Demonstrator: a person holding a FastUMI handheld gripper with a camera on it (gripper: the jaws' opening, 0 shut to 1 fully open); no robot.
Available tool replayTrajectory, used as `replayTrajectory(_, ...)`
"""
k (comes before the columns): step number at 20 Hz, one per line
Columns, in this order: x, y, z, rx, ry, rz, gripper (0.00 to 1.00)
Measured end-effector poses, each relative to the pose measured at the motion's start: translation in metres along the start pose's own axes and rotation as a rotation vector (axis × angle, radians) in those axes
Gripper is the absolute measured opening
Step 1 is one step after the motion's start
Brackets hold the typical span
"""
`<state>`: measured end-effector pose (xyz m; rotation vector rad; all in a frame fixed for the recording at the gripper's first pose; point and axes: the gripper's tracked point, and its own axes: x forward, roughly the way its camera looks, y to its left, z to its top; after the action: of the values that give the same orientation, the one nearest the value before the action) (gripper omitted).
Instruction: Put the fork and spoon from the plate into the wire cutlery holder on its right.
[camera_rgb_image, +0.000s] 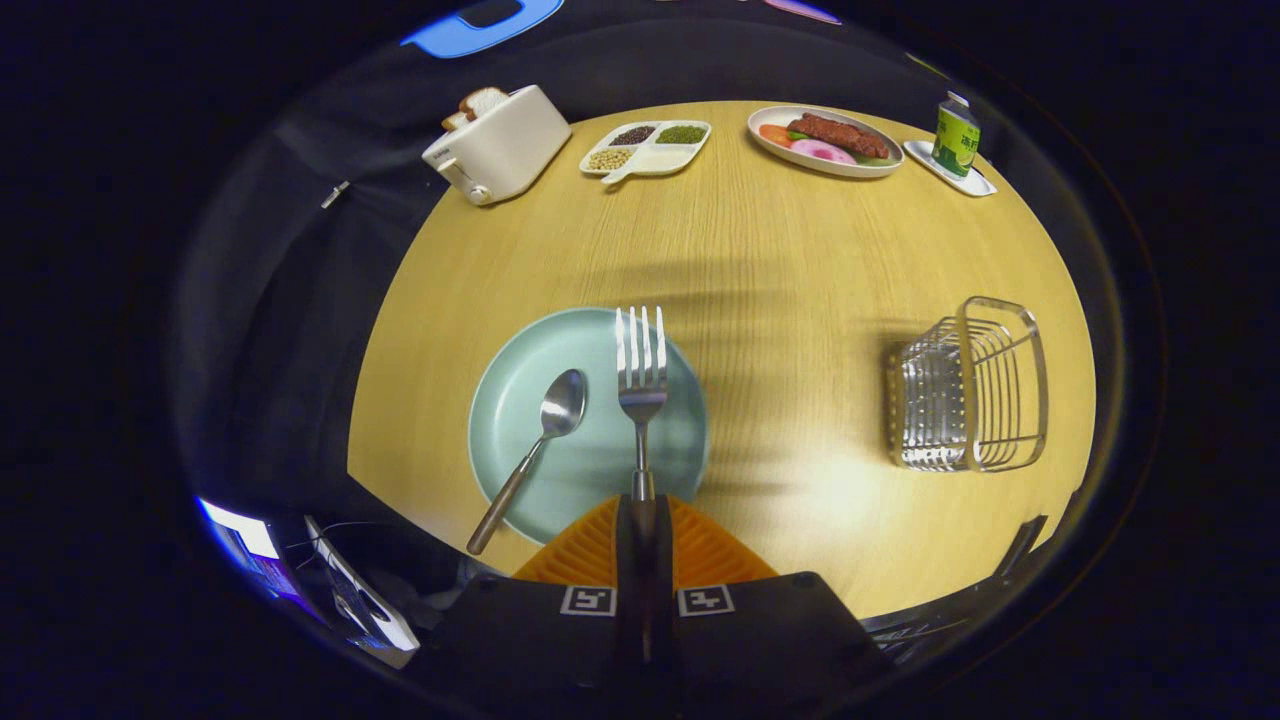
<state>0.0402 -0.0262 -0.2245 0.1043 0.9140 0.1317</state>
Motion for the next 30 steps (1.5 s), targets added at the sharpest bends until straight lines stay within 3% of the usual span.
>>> replayTrajectory(7,-0.079,-0.099,0.015,-0.088,0.058,-0.053,0.07)
replayTrajectory(13,-0.09,-0.17,0.007,-0.095,0.215,-0.101,0.08)
replayTrajectory(25,-0.069,-0.191,0.006,-0.094,0.49,-0.091,0.08)
replayTrajectory(28,-0.071,-0.191,0.017,-0.096,0.475,-0.084,0.21)
replayTrajectory(29,-0.073,-0.191,0.024,-0.094,0.452,-0.086,0.43)
replayTrajectory(30,-0.075,-0.191,0.033,-0.083,0.423,-0.084,0.53)
